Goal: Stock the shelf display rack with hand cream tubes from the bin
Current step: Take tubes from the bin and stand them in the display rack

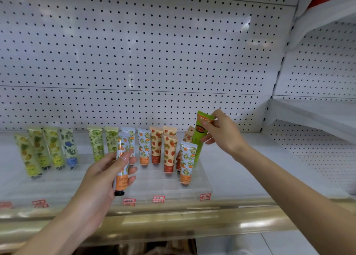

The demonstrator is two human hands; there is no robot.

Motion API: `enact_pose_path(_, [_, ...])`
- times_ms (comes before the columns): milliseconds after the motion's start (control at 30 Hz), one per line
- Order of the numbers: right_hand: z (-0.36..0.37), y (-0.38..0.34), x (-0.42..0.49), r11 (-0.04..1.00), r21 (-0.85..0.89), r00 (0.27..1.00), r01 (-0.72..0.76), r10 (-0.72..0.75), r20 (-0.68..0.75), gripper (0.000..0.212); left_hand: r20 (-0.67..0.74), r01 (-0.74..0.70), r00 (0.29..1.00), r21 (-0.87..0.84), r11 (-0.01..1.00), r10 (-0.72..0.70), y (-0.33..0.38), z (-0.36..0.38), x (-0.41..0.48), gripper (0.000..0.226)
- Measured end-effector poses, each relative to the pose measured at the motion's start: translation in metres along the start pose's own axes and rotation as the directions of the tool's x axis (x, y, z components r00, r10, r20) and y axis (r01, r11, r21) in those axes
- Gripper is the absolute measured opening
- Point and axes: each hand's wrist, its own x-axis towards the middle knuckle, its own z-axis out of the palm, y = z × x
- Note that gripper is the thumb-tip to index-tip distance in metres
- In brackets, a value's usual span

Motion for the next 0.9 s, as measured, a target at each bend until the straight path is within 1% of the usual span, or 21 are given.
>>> enact_pose_path(267, [-0.001, -0.010, 0.007, 0.998, -0.004, 0.992, -0.057, 0.057, 0.112, 0.017, 0.013, -0.014, 1.000, -0.006, 1.000, 0.014, 0.004, 0.001, -0.002, 0.031])
enact_pose_path(400, [-0.001, -0.013, 0.008, 0.997, -0.028, 0.990, -0.072, 0.075, 0.117, 0.016, 0.020, 0.006, 1.000, -0.019, 1.000, -0.005, 0.006, 0.002, -0.004, 0.031])
enact_pose_path(600, [-0.005, -0.014, 0.004, 0.996, -0.043, 0.987, -0.076, 0.082, 0.141, 0.021, 0.030, 0.007, 1.000, -0.035, 0.999, -0.006, 0.008, 0.001, -0.006, 0.030])
enact_pose_path(667, [-0.008, -0.016, 0.002, 0.997, -0.020, 0.987, -0.078, 0.080, 0.137, 0.019, 0.032, 0.007, 0.999, -0.048, 0.999, -0.006, 0.009, 0.001, -0.007, 0.024])
enact_pose_path(767, [-0.015, -0.021, -0.004, 0.998, -0.016, 0.994, -0.059, 0.060, 0.088, 0.024, 0.037, 0.010, 0.999, -0.044, 0.999, -0.008, 0.011, 0.003, -0.011, 0.017])
enact_pose_path(833, [-0.021, -0.027, -0.010, 0.999, -0.035, 0.999, -0.003, 0.004, 0.037, 0.024, 0.056, 0.014, 0.998, -0.027, 1.000, -0.012, 0.011, 0.006, -0.015, 0.018])
enact_pose_path(900, [-0.027, -0.037, -0.019, 0.997, -0.046, 0.998, 0.065, -0.065, 0.015, 0.019, 0.081, 0.018, 0.997, -0.007, 1.000, -0.018, 0.012, 0.011, -0.019, 0.025])
